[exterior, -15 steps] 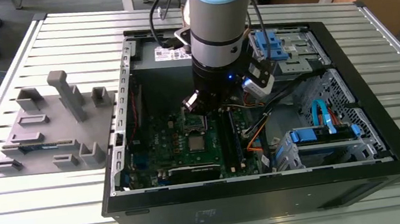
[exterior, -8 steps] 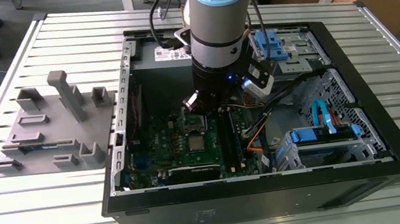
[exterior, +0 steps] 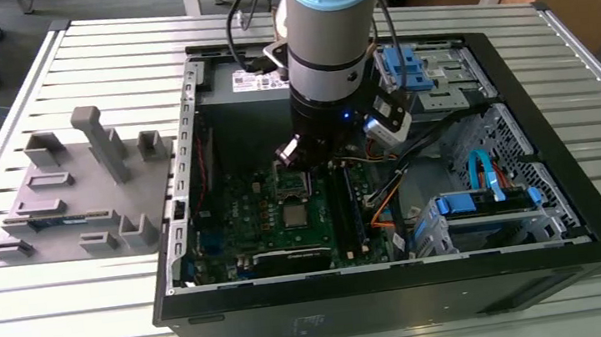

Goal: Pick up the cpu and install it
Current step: 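Close the cpu cover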

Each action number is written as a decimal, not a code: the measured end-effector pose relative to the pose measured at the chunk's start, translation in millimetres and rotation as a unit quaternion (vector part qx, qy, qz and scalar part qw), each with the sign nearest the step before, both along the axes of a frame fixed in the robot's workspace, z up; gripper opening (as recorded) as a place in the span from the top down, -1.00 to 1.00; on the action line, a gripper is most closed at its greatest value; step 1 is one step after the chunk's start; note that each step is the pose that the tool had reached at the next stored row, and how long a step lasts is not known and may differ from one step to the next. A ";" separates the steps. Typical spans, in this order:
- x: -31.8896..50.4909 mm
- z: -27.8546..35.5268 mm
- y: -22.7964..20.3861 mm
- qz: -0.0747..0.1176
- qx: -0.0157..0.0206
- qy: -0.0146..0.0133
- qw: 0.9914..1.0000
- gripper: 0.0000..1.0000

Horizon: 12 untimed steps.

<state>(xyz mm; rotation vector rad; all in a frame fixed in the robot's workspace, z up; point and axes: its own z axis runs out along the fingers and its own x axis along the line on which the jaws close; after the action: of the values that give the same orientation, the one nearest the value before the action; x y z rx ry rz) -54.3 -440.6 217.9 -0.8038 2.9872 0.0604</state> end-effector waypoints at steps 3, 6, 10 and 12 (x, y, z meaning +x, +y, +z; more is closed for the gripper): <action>0.9 -1.0 3.3 0.000 0.000 0.000 1.000 0.79; 1.5 -2.0 7.5 0.000 0.000 0.000 1.000 0.79; 2.4 -3.5 12.3 0.000 0.000 0.000 1.000 0.79; 3.0 -4.7 13.7 0.000 0.000 0.000 1.000 0.79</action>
<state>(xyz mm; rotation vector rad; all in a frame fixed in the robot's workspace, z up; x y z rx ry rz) -51.3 -426.9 213.2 -0.8039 2.9870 0.0608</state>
